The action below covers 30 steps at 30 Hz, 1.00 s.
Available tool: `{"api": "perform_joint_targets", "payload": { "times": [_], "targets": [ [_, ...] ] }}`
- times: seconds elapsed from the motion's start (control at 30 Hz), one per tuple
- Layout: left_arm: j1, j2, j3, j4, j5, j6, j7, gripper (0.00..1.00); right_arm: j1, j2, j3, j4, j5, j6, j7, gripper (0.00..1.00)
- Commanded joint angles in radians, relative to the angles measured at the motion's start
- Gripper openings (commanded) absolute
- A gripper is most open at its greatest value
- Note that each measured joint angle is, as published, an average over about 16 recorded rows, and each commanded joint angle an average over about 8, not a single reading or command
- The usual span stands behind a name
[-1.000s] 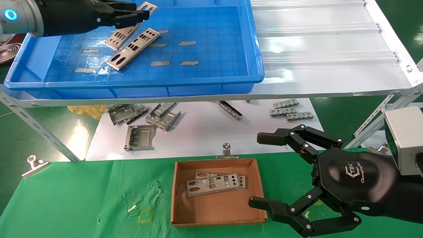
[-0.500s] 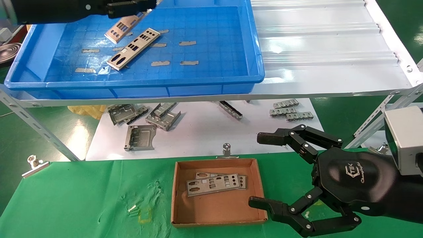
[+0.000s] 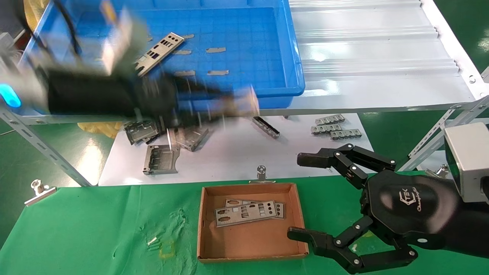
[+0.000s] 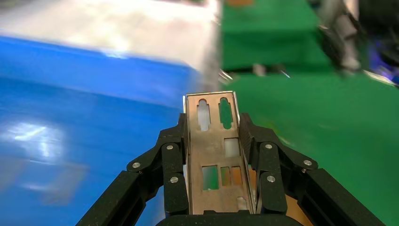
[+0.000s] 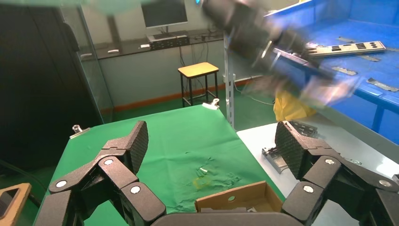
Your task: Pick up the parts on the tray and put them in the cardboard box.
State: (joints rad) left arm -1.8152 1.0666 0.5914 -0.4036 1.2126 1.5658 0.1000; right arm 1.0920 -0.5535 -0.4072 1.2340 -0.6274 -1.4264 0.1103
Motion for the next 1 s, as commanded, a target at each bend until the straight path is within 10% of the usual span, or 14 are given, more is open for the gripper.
{"api": "perform_joint_targets", "payload": {
  "times": [0.03,0.6,0.87,1.0],
  "targets": [
    [0.082,-0.014,0.026,-0.098,-0.038,-0.001,-0.002,0.0,0.0,0.0,0.0,0.0,0.0,0.0,0.0,1.0],
    [0.395,0.148,0.104,-0.247,0.117,-0.403,0.24,0.02,0.0,0.0,0.0,0.0,0.0,0.0,0.0,1.0],
    [0.401,0.182,0.118,-0.194,0.144,-0.43,0.292,0.91,0.0,0.0,0.0,0.0,0.0,0.0,0.0,1.0],
    [0.399,0.187,0.122,-0.169,0.149,-0.422,0.319,1.0,0.0,0.0,0.0,0.0,0.0,0.0,0.0,1.0]
  ]
}}
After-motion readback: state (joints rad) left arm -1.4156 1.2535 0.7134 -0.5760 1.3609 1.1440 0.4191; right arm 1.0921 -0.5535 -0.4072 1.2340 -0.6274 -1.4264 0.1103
